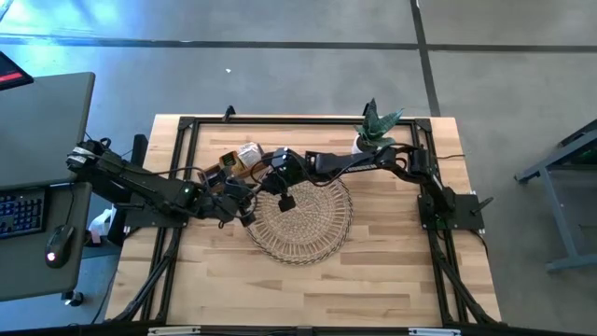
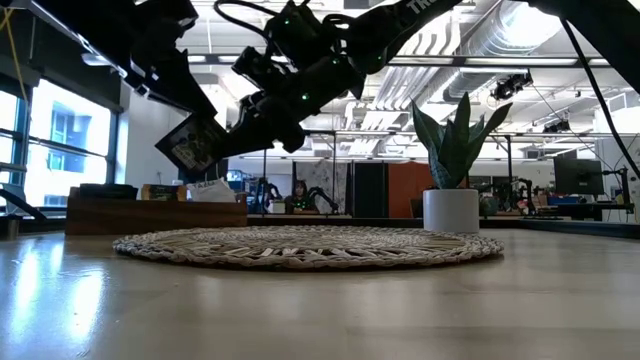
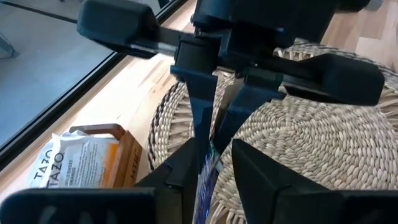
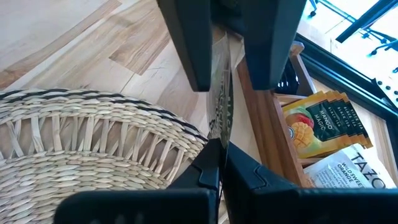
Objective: Pick & Place Tea
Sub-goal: Put the black tea bag into the left compartment of the wooden organizer
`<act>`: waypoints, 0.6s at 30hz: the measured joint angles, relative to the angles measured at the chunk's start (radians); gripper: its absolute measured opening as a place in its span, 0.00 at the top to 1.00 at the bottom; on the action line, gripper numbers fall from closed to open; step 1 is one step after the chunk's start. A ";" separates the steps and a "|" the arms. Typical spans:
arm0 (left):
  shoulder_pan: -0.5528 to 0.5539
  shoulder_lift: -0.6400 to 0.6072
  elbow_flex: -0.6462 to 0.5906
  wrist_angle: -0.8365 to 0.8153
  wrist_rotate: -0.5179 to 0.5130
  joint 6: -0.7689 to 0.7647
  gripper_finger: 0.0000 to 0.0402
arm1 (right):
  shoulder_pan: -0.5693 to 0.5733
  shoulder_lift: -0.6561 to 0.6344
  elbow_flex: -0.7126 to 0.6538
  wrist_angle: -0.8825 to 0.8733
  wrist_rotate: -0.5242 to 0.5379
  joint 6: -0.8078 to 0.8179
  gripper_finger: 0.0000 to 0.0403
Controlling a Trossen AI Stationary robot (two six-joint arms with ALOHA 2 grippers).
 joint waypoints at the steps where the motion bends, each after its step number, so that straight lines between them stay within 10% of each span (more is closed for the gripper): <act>1: 0.000 0.000 0.000 -0.009 0.000 -0.006 0.76 | 0.000 0.000 0.000 0.000 0.000 0.000 1.00; 18: 0.000 0.000 0.000 -0.051 0.007 -0.010 0.98 | 0.001 0.000 0.000 0.045 -0.009 0.000 1.00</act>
